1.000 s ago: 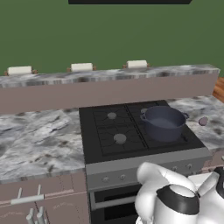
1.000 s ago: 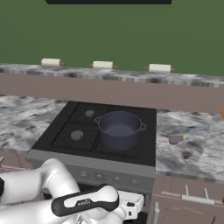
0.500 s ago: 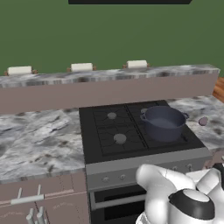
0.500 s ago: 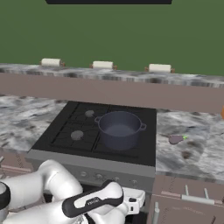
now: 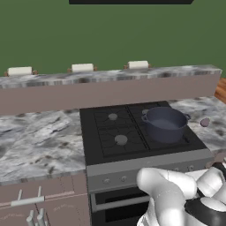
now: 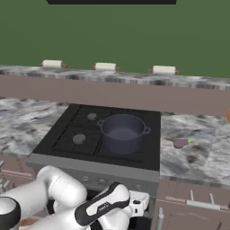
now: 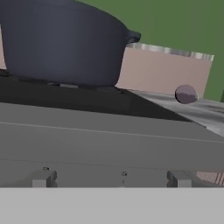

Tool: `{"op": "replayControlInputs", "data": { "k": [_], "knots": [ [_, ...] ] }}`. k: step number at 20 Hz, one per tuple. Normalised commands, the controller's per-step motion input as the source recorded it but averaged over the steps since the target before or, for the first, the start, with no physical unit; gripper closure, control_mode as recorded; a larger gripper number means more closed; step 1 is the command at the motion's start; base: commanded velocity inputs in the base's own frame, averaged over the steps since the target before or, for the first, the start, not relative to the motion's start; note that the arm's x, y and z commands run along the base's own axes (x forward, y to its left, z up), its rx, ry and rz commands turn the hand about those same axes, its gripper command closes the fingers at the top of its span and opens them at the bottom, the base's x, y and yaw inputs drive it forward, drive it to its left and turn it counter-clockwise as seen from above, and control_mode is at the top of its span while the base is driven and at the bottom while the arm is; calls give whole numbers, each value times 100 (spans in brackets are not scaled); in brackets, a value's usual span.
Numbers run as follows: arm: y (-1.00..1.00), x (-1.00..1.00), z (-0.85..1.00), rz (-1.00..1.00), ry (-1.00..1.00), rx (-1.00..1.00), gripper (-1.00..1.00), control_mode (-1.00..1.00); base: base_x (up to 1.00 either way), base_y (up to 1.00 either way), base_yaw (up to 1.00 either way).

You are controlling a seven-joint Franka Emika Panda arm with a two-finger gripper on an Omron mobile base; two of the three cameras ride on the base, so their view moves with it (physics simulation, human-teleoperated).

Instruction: Turn on the burner for the pot on the stove. Wait thirty seconds for the pot to heat up. Then add the eggplant to the pot.

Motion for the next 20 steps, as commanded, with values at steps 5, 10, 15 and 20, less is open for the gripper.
{"op": "replayControlInputs", "data": {
  "k": [5,10,15,20],
  "knots": [
    [0,18,-23,0,0,0,-100,-100,0,0,0],
    [0,17,-32,1,1,0,-100,-100,0,0,0],
    [0,19,-13,0,0,0,-100,-100,0,0,0],
    [-2,22,-9,0,2,0,-100,-100,0,0,0]
  ]
}}
